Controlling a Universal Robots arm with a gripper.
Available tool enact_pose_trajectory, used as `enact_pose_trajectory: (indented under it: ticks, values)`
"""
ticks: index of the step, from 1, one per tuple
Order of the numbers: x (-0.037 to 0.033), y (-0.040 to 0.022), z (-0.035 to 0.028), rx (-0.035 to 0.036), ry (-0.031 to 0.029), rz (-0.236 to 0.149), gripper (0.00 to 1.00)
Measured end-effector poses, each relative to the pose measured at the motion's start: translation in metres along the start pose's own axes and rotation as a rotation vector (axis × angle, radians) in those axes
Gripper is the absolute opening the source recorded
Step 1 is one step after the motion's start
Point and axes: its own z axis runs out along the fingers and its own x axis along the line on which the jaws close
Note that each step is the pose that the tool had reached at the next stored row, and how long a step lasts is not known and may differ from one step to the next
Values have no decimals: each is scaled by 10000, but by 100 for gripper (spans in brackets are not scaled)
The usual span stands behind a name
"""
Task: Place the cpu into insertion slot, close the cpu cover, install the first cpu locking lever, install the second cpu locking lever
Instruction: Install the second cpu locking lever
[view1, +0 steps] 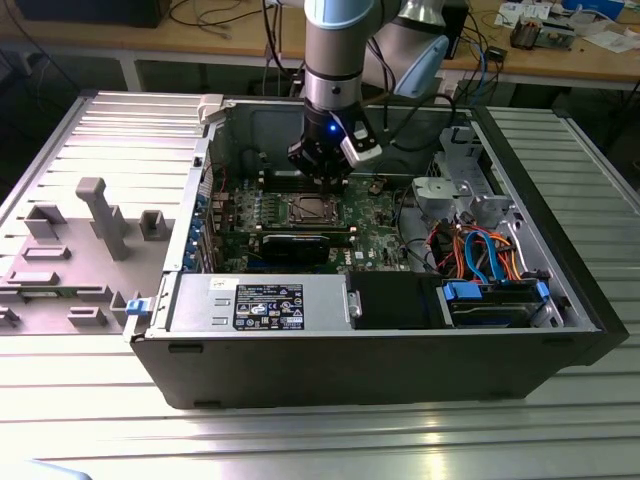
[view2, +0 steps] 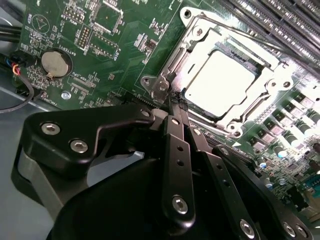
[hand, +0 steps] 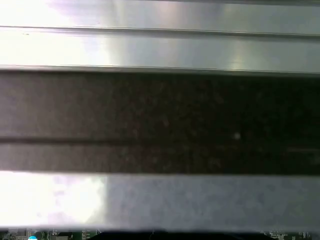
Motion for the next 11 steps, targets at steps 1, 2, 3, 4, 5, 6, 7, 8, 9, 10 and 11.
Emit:
enact_pose_trajectory:
  ticks: [1,2,3,4,5,6,7,8,9,10,11]
  values:
    - [0,-10,0,0,0,0,11]
    - [1,-20,-1,1,0,0,11]
    - [1,-30,-1,1,0,0,11]
    - [1,-34,-1,0,-1,-1,11]
    - [1,-37,-4,2,0,0,11]
    - [1,-38,-11,2,0,2,11]
    - [1,-38,-23,0,0,1,11]
    - [0,-38,-38,1,0,0,11]
    - [0,-38,-54,0,0,0,11]
    - [-1,-37,-68,0,-1,1,11]
    - [-1,-37,-87,0,-1,1,11]
